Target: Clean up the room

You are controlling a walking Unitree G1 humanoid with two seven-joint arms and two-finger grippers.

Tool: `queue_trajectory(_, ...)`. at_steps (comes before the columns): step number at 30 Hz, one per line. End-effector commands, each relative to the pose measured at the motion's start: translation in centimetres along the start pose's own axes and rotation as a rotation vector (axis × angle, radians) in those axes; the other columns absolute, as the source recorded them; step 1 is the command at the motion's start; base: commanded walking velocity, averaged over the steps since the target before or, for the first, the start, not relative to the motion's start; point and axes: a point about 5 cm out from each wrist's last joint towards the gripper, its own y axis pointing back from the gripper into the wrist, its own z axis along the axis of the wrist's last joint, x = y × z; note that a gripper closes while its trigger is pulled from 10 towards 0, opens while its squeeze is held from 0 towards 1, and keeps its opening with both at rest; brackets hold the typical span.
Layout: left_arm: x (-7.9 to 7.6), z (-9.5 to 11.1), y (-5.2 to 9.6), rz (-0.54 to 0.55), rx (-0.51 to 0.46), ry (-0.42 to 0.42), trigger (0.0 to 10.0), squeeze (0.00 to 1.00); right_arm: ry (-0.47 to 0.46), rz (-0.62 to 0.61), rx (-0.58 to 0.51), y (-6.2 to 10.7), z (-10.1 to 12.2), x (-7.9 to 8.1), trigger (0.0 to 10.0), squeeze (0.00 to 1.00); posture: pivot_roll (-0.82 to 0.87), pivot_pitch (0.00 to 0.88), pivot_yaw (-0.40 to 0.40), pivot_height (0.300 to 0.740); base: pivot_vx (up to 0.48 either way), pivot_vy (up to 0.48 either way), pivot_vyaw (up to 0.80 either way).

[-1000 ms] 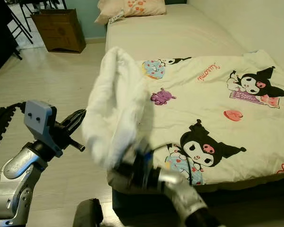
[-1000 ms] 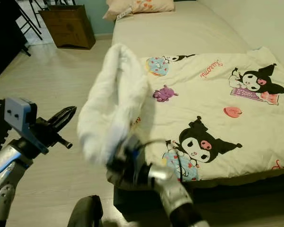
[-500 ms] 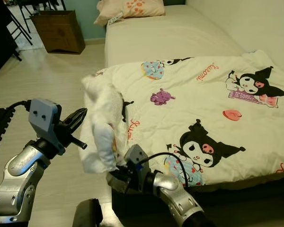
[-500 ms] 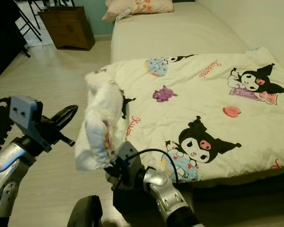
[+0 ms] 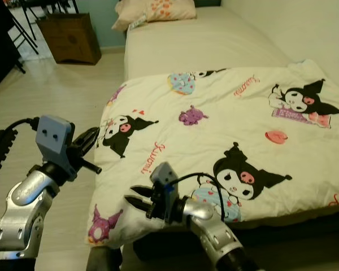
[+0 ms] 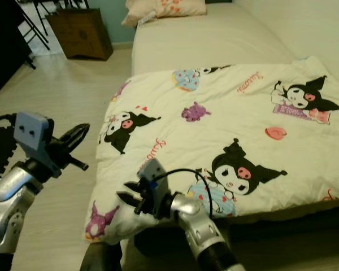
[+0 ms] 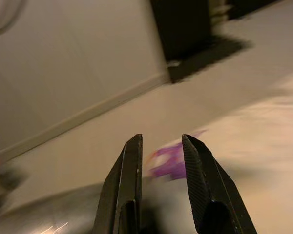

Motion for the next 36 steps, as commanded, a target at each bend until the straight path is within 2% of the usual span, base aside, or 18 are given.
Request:
queue_trajectory(1, 0.2, -0.4, 0.2, -0.016, 0.027, -0.019, 10.0, 0.00, -0.052, 0.121, 0.003, 0.2, 0.4, 1.1, 10.0, 0.00, 0.00, 0.189, 0.052, 0.531, 0.000, 0.000, 0.00)
queue_trajectory(2, 0.2, -0.4, 0.2, -0.016, 0.027, -0.019, 10.0, 0.00, -0.052, 0.121, 0.003, 0.2, 0.4, 1.1, 10.0, 0.00, 0.00, 0.189, 0.052, 0.531, 0.000, 0.000, 0.00)
queue_trajectory(3, -0.1, -0.7, 0.2, -0.028, 0.043, -0.026, 10.0, 0.00, -0.104, 0.197, -0.039, 0.9, 1.4, 1.6, 10.0, 0.00, -0.01, 0.187, 0.054, 0.531, 0.000, 0.000, 0.00)
queue_trajectory(4, -0.4, -1.3, 0.2, -0.035, 0.070, -0.038, 10.0, 0.00, -0.134, 0.180, -0.121, 1.4, 2.9, 1.0, 10.0, 0.00, -0.01, 0.187, 0.054, 0.531, 0.000, 0.000, 0.00)
queue_trajectory(6, -0.4, -1.3, 0.2, -0.035, 0.070, -0.038, 10.0, 0.00, -0.134, 0.180, -0.121, 1.4, 2.9, 1.0, 10.0, 0.00, -0.01, 0.187, 0.054, 0.531, 0.000, 0.000, 0.00)
queue_trajectory(7, -0.5, -2.1, 0.1, -0.009, 0.119, -0.063, 10.0, 0.00, -0.141, 0.076, -0.215, 1.8, 4.5, -0.5, 10.0, 0.00, -0.01, 0.181, 0.053, 0.531, 0.000, 0.000, 0.00)
queue_trajectory(8, -0.5, -2.1, 0.1, -0.009, 0.119, -0.063, 10.0, 0.00, -0.141, 0.076, -0.215, 1.8, 4.5, -0.5, 10.0, 0.00, -0.01, 0.181, 0.053, 0.531, 0.000, 0.000, 0.00)
queue_trajectory(9, -0.5, -3.4, 0.0, 0.045, 0.189, -0.083, 10.0, 0.00, -0.136, -0.142, -0.293, 2.4, 5.6, -3.0, 10.0, 0.00, -0.01, 0.175, 0.053, 0.531, 0.000, 0.000, 0.00)
queue_trajectory(10, -0.5, -3.4, 0.0, 0.045, 0.189, -0.083, 10.0, 0.00, -0.136, -0.142, -0.293, 2.4, 5.6, -3.0, 10.0, 0.00, -0.01, 0.175, 0.053, 0.531, 0.000, 0.000, 0.00)
queue_trajectory(12, -0.9, -5.8, 0.1, 0.191, 0.308, -0.007, 10.0, 0.00, -0.140, -0.610, -0.327, 4.3, 5.9, -7.5, 10.0, 0.00, -0.03, 0.151, 0.056, 0.531, 0.000, 0.000, 0.00)
queue_trajectory(13, -1.5, -6.9, 0.2, 0.225, 0.362, 0.029, 10.0, 0.00, -0.129, -0.765, -0.310, 5.4, 5.5, -8.6, 10.0, 0.00, -0.03, 0.151, 0.056, 0.531, 0.000, 0.000, 0.00)
queue_trajectory(14, -1.5, -6.9, 0.2, 0.225, 0.362, 0.029, 10.0, 0.00, -0.129, -0.765, -0.310, 5.4, 5.5, -8.6, 10.0, 0.00, -0.03, 0.151, 0.056, 0.531, 0.000, 0.000, 0.00)
queue_trajectory(15, -2.2, -7.5, 0.2, 0.242, 0.369, 0.032, 10.0, 0.00, -0.094, -0.865, -0.272, 6.3, 4.9, -9.1, 10.0, 0.00, -0.04, 0.142, 0.051, 0.531, 0.000, 0.000, 0.00)
queue_trajectory(17, -3.0, -8.2, 0.2, 0.258, 0.382, -0.028, 10.0, 0.00, -0.055, -0.948, -0.219, 7.4, 4.2, -9.0, 10.0, 0.00, -0.05, 0.122, 0.040, 0.531, 0.000, 0.000, 0.00)
queue_trajectory(20, -3.1, -8.3, 0.3, 0.261, 0.383, -0.044, 10.0, 0.00, -0.050, -0.959, -0.209, 7.6, 4.1, -9.0, 10.0, 0.00, -0.05, 0.122, 0.040, 0.531, 0.000, 0.000, 0.00)
queue_trajectory(24, -4.3, -9.5, 0.7, 0.317, 0.397, -0.061, 10.0, 0.00, -0.057, -1.081, -0.155, 9.2, 1.9, -8.3, 10.0, 0.00, -0.06, 0.105, 0.036, 0.531, 0.000, 0.000, 0.00)
queue_trajectory(28, -5.7, -9.2, 0.5, 0.270, 0.351, -0.046, 10.0, 0.00, -0.053, -1.138, -0.142, 9.5, 0.5, -8.0, 10.0, 0.00, -0.04, 0.092, 0.028, 0.546, 0.000, 0.000, 0.00)
queue_trajectory(36, -5.2, -9.0, 1.3, 0.344, 0.317, -0.039, 10.0, 0.00, -0.049, -1.176, -0.186, 9.5, 0.6, -7.8, 10.0, 0.00, -0.05, 0.076, 0.033, 0.576, 0.000, 0.000, 0.00)
